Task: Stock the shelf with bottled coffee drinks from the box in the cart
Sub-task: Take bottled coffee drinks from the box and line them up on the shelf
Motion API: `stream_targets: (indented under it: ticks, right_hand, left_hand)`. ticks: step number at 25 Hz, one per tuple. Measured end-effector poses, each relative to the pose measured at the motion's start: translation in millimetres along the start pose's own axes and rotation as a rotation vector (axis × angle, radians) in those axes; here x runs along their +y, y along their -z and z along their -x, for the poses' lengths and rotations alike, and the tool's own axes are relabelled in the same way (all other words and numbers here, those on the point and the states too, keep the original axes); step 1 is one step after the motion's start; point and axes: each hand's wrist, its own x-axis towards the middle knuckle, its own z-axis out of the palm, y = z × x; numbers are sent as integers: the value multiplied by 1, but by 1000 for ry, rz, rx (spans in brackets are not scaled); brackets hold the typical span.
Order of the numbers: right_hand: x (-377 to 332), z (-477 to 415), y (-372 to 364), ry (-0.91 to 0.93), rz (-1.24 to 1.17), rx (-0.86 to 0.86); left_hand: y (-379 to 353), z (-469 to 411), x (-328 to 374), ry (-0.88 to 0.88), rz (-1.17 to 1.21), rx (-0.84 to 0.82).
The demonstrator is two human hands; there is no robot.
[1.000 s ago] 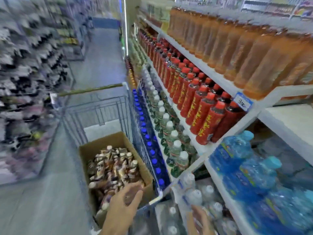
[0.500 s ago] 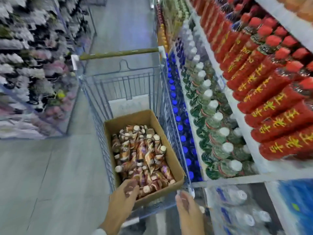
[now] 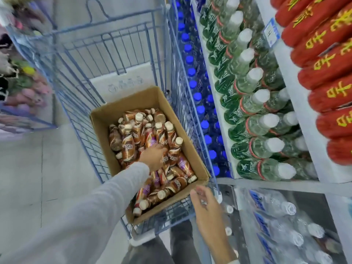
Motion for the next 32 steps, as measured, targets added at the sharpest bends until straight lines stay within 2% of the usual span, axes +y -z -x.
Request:
stream_targets:
  ticks: [2, 4, 7, 9, 11, 16, 20, 23, 27, 32]
  right_hand:
    - [-1, -9, -1, 3, 10, 18]
    - [0, -20, -4, -3, 7, 29]
    - [0, -29, -10, -13, -10, 12]
    - [-3, -33, -13, -22, -12, -17]
    - [-8, -40, -16, -32, -11, -50]
    - [-17, -101, -44, -61, 63, -114]
    - [-15, -180, -89, -132, 106, -73]
    - [-5, -224, -127, -181, 101, -47]
    - [7, -250, -152, -198, -29, 124]
    - [-1, -189, -125, -53, -178, 151]
  left_hand:
    - [-19, -24, -7, -59, -261, -44]
    - [-36, -41, -10, -94, -415, -50]
    - [-44, -44, -7, -67, -533, -32]
    - [-36, -29, -5, 37, -480, -93]
    - [-28, 2, -8, 207, -206, -128]
    - [-20, 119, -13, 540, 956, 28]
    - [-26, 173, -1, 679, 1426, 126]
    - [-39, 179, -1, 763, 1583, 164]
    - [-49, 177, -7, 815, 1625, 189]
    - [-22, 190, 0, 663, 1650, 230]
